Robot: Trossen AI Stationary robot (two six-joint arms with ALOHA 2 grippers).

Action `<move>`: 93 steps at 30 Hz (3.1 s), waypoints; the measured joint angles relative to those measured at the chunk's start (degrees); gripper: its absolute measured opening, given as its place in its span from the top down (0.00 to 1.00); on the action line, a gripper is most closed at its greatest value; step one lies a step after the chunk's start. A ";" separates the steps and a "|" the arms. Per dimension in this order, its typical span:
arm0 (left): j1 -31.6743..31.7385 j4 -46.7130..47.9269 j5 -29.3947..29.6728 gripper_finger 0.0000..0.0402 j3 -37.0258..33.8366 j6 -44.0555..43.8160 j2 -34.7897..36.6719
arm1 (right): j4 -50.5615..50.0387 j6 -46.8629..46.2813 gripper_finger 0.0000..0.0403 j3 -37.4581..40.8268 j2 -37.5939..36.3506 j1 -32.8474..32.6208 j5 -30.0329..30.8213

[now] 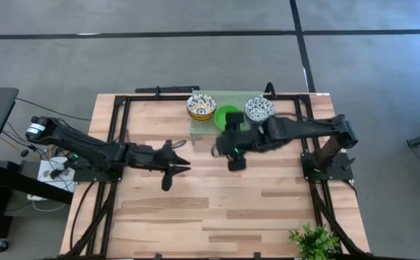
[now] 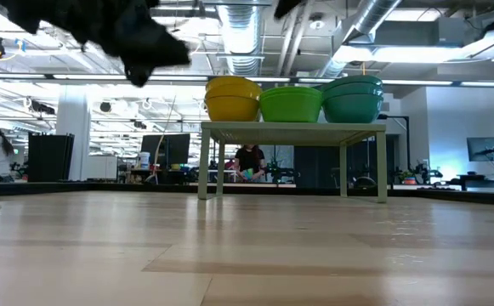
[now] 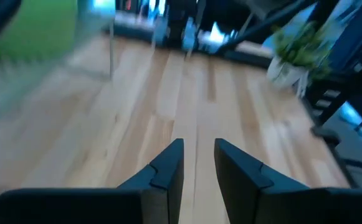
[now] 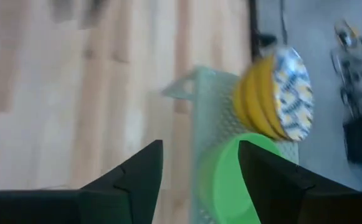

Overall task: Pick & Place Mini bowls
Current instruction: Return to Home Position

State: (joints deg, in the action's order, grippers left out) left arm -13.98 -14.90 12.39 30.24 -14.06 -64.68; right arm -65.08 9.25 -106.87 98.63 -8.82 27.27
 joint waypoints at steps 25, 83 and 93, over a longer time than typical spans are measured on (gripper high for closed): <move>0.11 16.31 4.67 0.78 -8.39 12.66 37.16 | 56.71 -3.72 0.57 67.71 -52.56 -7.24 -6.39; 0.17 3.33 0.08 0.78 -29.92 10.34 63.12 | 71.11 -1.81 0.67 106.19 -98.53 5.66 -22.86; 0.17 2.98 -2.92 0.78 -29.92 10.38 63.14 | 71.10 -1.83 0.67 106.19 -98.53 5.53 -24.76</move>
State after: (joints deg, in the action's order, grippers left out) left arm -13.80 -11.92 9.47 0.32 -3.68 -1.54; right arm 6.02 7.43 -0.69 0.10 -3.29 2.51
